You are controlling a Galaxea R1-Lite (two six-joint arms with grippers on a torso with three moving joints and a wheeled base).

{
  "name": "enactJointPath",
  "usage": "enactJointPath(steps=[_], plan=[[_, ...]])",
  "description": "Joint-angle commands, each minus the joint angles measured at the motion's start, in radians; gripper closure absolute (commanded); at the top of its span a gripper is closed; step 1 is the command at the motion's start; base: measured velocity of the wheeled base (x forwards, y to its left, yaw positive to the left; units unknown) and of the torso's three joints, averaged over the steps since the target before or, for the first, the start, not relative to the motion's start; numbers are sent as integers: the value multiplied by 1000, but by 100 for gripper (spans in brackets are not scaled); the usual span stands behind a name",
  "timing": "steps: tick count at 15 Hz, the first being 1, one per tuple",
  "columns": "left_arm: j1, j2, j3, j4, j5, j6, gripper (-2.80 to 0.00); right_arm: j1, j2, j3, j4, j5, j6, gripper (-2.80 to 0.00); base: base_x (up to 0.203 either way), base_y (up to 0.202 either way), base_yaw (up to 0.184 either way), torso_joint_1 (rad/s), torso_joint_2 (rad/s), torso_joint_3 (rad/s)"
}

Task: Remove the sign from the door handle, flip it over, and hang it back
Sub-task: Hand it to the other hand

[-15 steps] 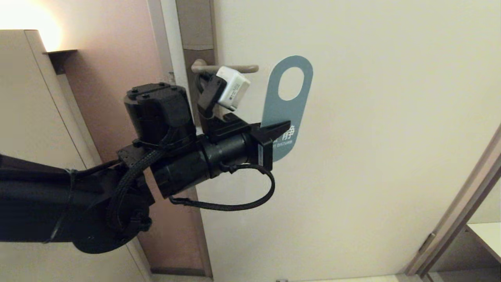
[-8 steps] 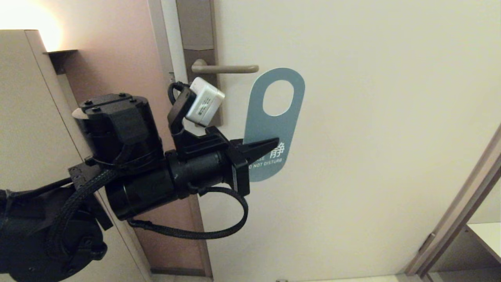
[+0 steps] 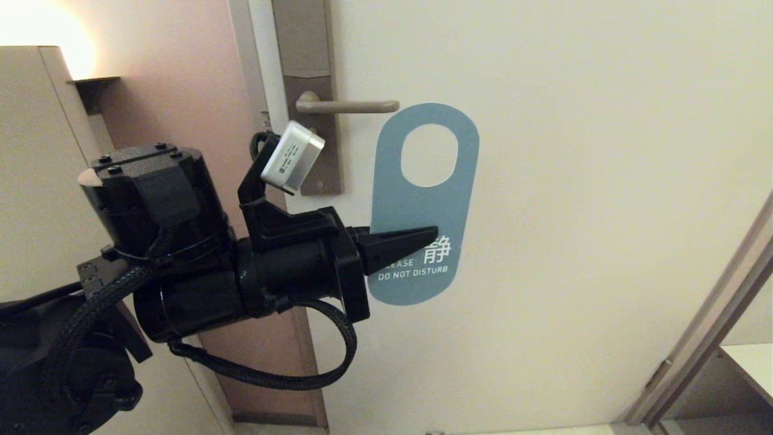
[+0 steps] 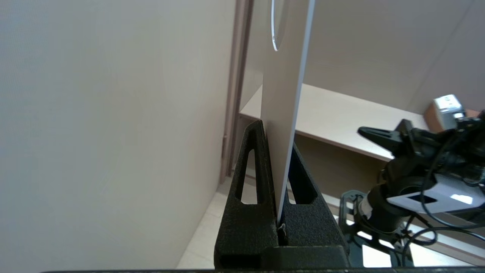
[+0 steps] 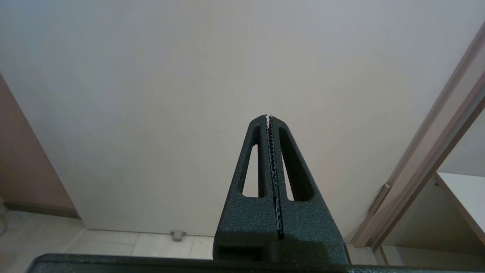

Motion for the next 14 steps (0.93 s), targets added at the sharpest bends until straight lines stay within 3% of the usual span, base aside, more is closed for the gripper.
enactJointPath(steps=[1,8,10,12,14], plan=[[4,3,-10,-3,-19,-2,0,0,2,0,0,1,-1,0,0,0,0,0,0,0],[21,67,-127,1,-114,-94,0,-1,2,0,0,1,-1,0,0,0,0,0,0,0],[50,110,-185,0,-199,-133,0,0,2,0,0,1,-1,0,0,0,0,0,0,0],[73,151,-218,-3,-252,-138,0,0,2,0,0,7,-9,0,0,0,0,0,0,0],[73,188,-234,-6,-258,-137,0,0,2,0,0,7,-11,0,0,0,0,0,0,0]])
